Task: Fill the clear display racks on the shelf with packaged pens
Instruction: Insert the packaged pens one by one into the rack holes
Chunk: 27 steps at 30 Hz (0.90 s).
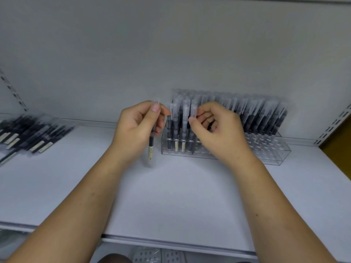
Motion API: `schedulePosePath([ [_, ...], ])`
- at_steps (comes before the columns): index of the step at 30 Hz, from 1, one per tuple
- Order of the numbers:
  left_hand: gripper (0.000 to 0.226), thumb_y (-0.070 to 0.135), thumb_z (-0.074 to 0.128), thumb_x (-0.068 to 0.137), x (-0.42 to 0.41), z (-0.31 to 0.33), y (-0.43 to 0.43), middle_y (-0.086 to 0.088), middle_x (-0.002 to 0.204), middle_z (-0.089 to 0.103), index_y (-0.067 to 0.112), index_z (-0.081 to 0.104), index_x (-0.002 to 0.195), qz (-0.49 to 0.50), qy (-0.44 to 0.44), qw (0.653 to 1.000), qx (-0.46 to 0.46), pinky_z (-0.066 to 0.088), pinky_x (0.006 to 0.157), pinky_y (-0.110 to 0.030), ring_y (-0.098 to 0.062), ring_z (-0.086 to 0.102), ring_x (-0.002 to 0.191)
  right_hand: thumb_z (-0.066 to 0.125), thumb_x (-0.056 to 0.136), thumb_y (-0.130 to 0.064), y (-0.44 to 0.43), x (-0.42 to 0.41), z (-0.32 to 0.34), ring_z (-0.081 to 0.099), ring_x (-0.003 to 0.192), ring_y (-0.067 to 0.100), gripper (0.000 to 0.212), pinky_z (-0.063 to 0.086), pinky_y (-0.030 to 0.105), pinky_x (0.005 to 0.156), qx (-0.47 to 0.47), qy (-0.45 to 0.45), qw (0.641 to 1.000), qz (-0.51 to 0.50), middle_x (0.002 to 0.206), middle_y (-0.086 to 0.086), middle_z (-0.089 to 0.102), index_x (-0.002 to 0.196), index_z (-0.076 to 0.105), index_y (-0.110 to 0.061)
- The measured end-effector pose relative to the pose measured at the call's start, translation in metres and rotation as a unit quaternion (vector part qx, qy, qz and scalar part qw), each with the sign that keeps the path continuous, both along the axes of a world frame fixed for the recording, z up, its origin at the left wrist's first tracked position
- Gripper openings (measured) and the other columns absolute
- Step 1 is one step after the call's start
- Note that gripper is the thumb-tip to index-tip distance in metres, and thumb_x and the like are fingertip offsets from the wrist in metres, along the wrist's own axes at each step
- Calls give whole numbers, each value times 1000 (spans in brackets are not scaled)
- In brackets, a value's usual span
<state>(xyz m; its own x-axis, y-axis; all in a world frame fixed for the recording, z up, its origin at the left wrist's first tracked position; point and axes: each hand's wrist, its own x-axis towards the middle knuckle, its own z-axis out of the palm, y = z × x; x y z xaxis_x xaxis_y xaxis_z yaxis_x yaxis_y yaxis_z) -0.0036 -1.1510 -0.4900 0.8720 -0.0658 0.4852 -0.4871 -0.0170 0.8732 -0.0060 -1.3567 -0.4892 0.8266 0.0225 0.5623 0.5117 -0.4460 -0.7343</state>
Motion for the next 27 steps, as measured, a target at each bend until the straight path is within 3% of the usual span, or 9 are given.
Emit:
schedulePosePath([
  [3, 29, 33, 50, 104, -2, 0, 0, 7, 75, 63, 21, 73, 92, 47, -57, 996, 50, 44, 66, -27, -14, 55, 70, 75, 91, -21, 0, -1, 4, 60, 70, 15, 11, 46, 18, 63, 45, -31, 998, -9, 82, -5, 66, 97, 67, -16],
  [7, 29, 34, 48, 104, -4, 0, 0, -23, 87, 63, 24, 74, 97, 74, -113, 988, 74, 45, 69, -45, -36, 55, 78, 72, 94, -8, 4, -10, 9, 58, 62, 9, 13, 47, 25, 57, 100, -45, 993, 46, 72, -5, 64, 85, 69, -18],
  [10, 28, 34, 47, 105, -7, 3, -1, -27, 87, 62, 25, 73, 98, 73, -131, 986, 69, 46, 69, -48, -40, 54, 77, 71, 93, -9, 9, -16, 9, 60, 58, 35, 10, 46, 40, 52, 86, -9, 990, 111, 67, 12, 61, 86, 71, -16],
  [13, 29, 32, 45, 106, -10, 4, -4, -26, 90, 64, 24, 72, 100, 61, -132, 988, 59, 46, 69, -46, -42, 54, 76, 74, 93, -15, 14, -18, 7, 61, 59, 42, 9, 47, 40, 53, 41, 60, 980, 185, 66, 15, 61, 102, 74, -17],
  [16, 29, 28, 44, 107, -11, 4, -7, -17, 88, 66, 21, 72, 101, 53, -120, 990, 50, 49, 69, -31, -22, 61, 79, 77, 93, -15, 23, -20, 4, 56, 55, 21, 16, 45, 30, 56, 24, 100, 969, 223, 60, 6, 58, 109, 74, -16],
  [18, 30, 27, 43, 108, -10, 4, -7, -6, 83, 65, 22, 72, 101, 47, -114, 991, 51, 49, 71, -25, -13, 60, 79, 76, 93, -13, 29, -21, 2, 55, 56, 17, 13, 45, 27, 56, 30, 107, 966, 233, 58, 5, 56, 105, 74, -16],
  [20, 30, 31, 44, 107, -9, 3, -8, 1, 81, 64, 22, 72, 102, 41, -110, 991, 55, 50, 73, -24, -12, 61, 80, 75, 94, -11, 32, -20, 2, 54, 56, 20, 6, 43, 28, 55, 34, 104, 967, 230, 59, 11, 55, 98, 74, -15],
  [24, 26, 32, 47, 105, -11, 3, -9, -7, 92, 70, 21, 70, 103, 34, -116, 991, 58, 49, 76, -24, -11, 62, 84, 73, 94, -6, 28, -19, 1, 44, 55, 21, 6, 37, 30, 53, 51, 97, 969, 221, 64, 15, 53, 89, 71, -10],
  [27, 18, 28, 53, 101, -10, 1, -5, 3, 93, 69, 20, 67, 109, 37, -139, 987, 68, 52, 77, -40, -17, 63, 86, 71, 93, -6, 24, -20, 4, 48, 52, 32, 9, 40, 35, 54, 62, 57, 977, 197, 65, 16, 56, 86, 68, -10],
])
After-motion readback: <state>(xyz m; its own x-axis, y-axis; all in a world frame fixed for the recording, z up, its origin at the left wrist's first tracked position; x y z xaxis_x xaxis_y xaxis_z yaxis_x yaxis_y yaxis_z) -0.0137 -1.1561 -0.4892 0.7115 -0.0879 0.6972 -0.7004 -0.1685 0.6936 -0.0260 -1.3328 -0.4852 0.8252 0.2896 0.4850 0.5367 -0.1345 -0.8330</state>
